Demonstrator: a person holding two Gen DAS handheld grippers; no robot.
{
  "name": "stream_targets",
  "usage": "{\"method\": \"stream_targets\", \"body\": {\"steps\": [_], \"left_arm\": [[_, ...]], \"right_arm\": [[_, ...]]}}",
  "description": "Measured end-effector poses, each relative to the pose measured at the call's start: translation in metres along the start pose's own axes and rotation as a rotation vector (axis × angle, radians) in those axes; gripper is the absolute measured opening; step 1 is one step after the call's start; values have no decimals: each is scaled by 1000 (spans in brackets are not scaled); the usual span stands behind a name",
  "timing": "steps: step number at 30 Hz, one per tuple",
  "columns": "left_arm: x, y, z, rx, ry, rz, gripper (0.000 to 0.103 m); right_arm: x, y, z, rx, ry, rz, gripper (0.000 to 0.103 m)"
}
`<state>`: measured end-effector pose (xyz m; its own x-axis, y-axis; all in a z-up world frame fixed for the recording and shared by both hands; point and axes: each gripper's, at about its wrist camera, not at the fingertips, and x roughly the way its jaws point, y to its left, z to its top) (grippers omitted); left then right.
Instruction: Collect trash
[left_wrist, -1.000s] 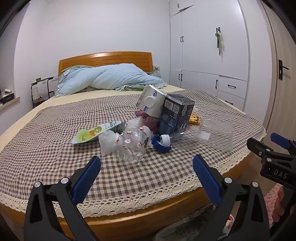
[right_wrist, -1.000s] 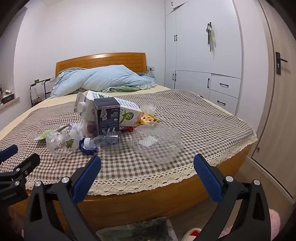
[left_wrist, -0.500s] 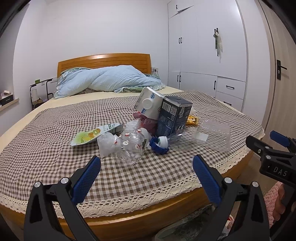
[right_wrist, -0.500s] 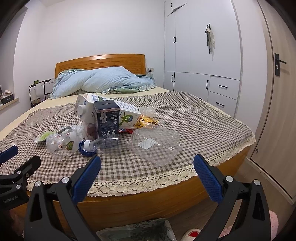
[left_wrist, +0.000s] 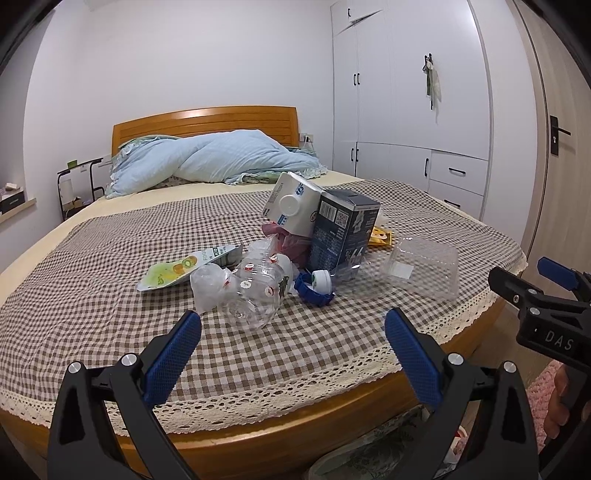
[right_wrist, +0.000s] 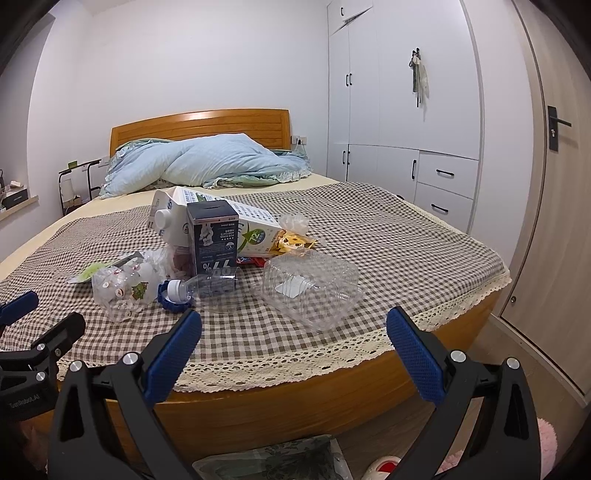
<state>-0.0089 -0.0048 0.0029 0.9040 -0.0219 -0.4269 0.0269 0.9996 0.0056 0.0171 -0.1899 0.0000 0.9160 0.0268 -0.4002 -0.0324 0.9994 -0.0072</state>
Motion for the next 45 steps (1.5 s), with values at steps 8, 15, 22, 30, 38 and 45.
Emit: {"method": "stream_targets", "body": {"steps": [8,15,22,30,38,45], "left_arm": [[-1,-1,0,-2,-2,0,96],[-4,0,1,-4,-14,0,96],[-4,-1,2,-6,-16,-4,96],[-1,-3,1,-9,-9,-8,96],[4,-9,6,-23,15,-3,96],[4,-11,14,-33,23,-6,96]], "right_arm": [[-3,1,-1,-5,-10,1,97],[-3,0,0,-6,-18,-3,97],[-4,-1,1,-7,-24,-3,97],[-3,-3,3,3,-18,7,97],[-2,-13,8,29,-12,22,97],[-2,-18,11,43,-13,39,97]]}}
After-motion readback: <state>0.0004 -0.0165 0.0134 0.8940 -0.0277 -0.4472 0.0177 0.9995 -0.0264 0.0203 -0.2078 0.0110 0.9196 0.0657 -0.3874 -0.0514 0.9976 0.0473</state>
